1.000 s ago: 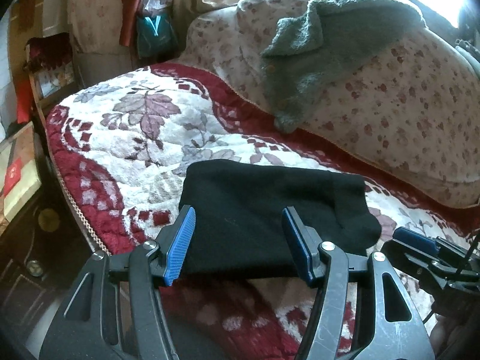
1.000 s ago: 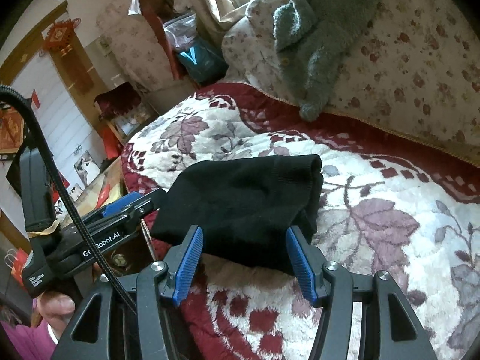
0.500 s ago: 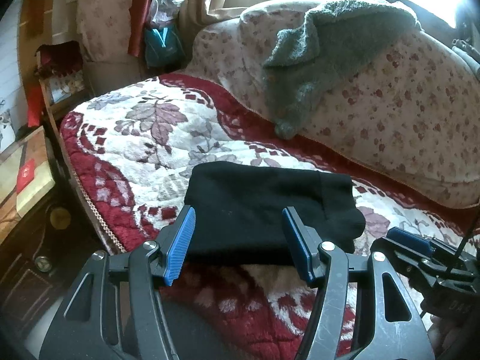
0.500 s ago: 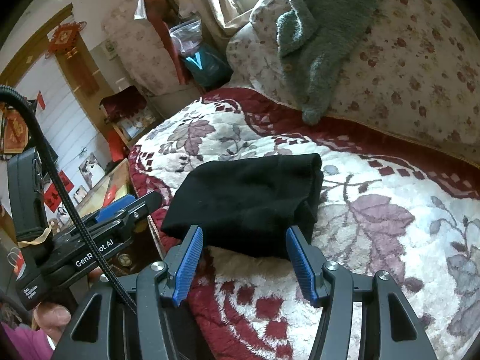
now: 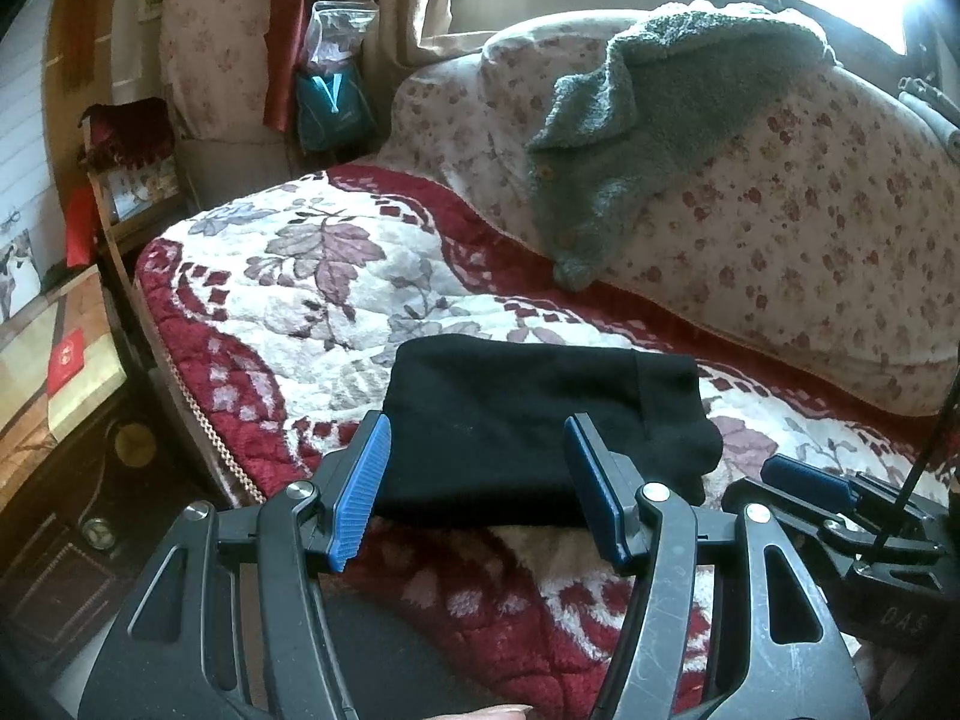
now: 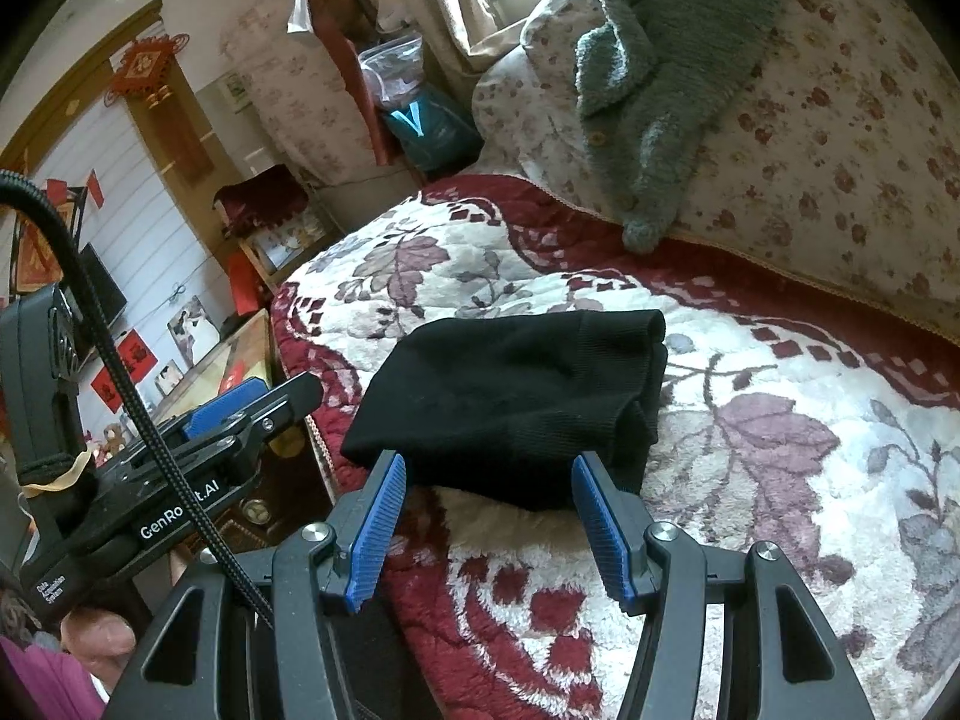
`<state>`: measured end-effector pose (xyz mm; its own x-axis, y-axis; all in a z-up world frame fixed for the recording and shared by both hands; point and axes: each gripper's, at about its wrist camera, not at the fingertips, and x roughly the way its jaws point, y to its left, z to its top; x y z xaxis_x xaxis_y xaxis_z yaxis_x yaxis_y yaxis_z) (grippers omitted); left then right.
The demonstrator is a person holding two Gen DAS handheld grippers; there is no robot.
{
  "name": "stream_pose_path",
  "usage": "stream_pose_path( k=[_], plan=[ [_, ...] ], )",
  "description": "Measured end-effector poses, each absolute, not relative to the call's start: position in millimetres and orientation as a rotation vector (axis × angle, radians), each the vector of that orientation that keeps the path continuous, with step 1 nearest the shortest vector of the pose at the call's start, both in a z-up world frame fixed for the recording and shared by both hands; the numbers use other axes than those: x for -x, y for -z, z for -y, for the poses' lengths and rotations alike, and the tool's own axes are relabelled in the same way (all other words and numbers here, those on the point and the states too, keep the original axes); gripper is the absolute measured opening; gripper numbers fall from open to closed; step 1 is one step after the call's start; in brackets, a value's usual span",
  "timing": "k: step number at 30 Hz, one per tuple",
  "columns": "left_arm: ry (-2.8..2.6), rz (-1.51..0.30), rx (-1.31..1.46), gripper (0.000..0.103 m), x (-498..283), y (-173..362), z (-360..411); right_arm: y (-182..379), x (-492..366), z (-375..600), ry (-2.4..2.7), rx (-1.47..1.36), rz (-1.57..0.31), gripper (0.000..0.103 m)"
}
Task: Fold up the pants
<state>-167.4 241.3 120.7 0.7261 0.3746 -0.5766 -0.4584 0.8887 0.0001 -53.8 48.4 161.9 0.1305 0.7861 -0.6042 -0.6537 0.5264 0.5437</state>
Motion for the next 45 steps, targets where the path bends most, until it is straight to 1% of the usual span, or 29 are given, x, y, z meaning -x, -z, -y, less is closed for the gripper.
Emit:
stream_pose_path(
  k=[45],
  plan=[
    [-0.484,-0.625,0.153,0.060,169.4,-112.4,-254.8,-148.4,56.2,-61.0,-1.081,-0.140,-1.026,0.056]
  ],
)
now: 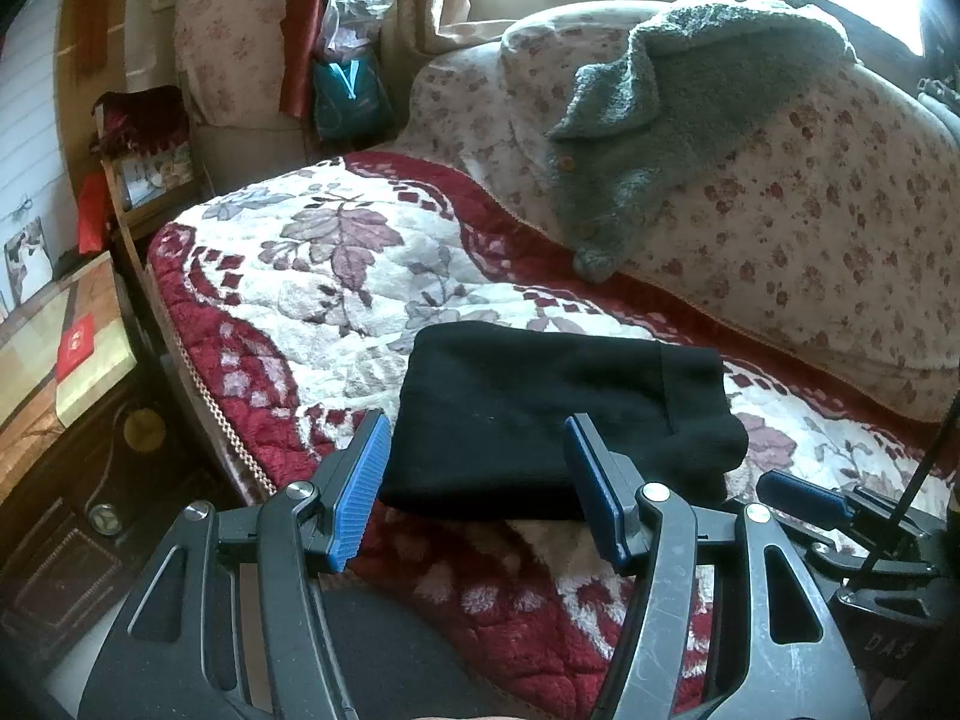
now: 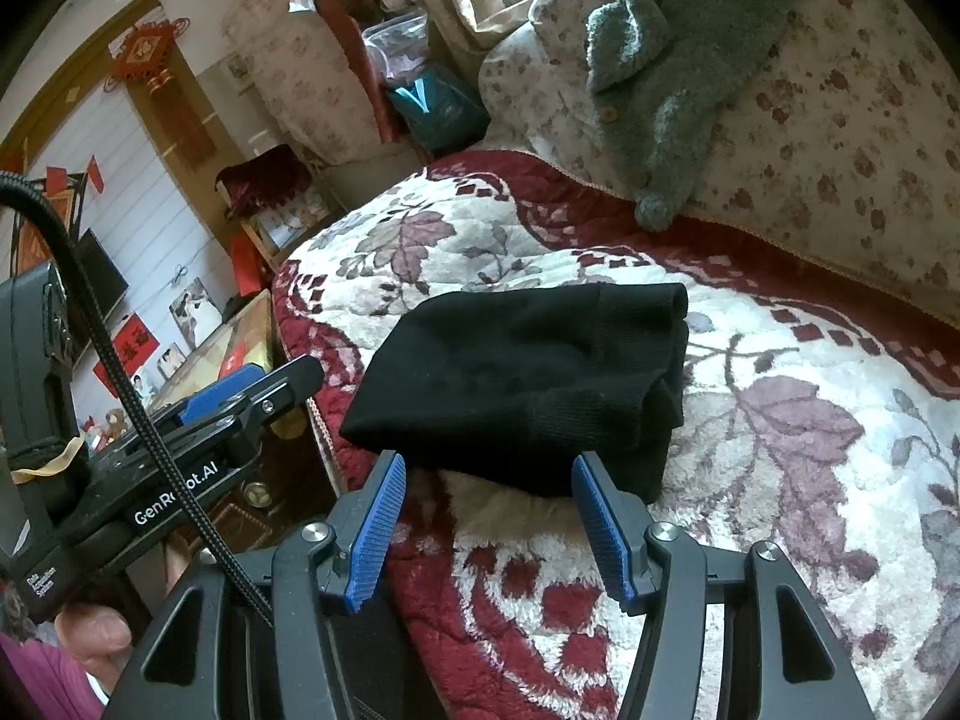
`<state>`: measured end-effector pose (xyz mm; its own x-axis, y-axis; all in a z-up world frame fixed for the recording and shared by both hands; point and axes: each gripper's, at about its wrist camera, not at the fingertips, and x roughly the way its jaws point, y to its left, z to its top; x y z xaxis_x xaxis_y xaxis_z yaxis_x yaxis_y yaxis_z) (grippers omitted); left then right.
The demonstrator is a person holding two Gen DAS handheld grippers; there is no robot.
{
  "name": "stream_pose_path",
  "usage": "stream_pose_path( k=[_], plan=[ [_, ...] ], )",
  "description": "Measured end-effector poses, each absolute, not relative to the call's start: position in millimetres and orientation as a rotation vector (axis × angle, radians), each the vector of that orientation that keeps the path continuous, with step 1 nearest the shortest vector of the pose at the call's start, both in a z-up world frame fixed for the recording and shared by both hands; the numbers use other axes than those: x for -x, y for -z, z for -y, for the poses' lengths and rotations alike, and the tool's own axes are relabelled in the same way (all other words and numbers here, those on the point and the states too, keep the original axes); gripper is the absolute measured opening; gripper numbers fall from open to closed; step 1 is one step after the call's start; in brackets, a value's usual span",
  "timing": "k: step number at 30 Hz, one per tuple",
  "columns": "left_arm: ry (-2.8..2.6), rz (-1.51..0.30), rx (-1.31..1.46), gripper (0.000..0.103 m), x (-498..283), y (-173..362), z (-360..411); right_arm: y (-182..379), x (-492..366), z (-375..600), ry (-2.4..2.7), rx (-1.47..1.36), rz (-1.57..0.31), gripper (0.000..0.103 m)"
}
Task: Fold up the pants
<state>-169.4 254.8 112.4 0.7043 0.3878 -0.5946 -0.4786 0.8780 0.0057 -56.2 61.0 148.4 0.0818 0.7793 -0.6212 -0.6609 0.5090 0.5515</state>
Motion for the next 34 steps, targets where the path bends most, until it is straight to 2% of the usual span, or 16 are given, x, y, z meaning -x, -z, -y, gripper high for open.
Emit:
stream_pose_path(
  k=[18,34],
  plan=[
    [-0.420,-0.623,0.133,0.060,156.1,-122.9,-219.4,-152.0,45.8,-24.9,-1.029,-0.181,-1.014,0.056],
    [-0.007,-0.666,0.053,0.060,85.0,-122.7,-68.5,-153.2,30.0,173.3,-0.585,-0.225,-0.986,0.056]
  ],
)
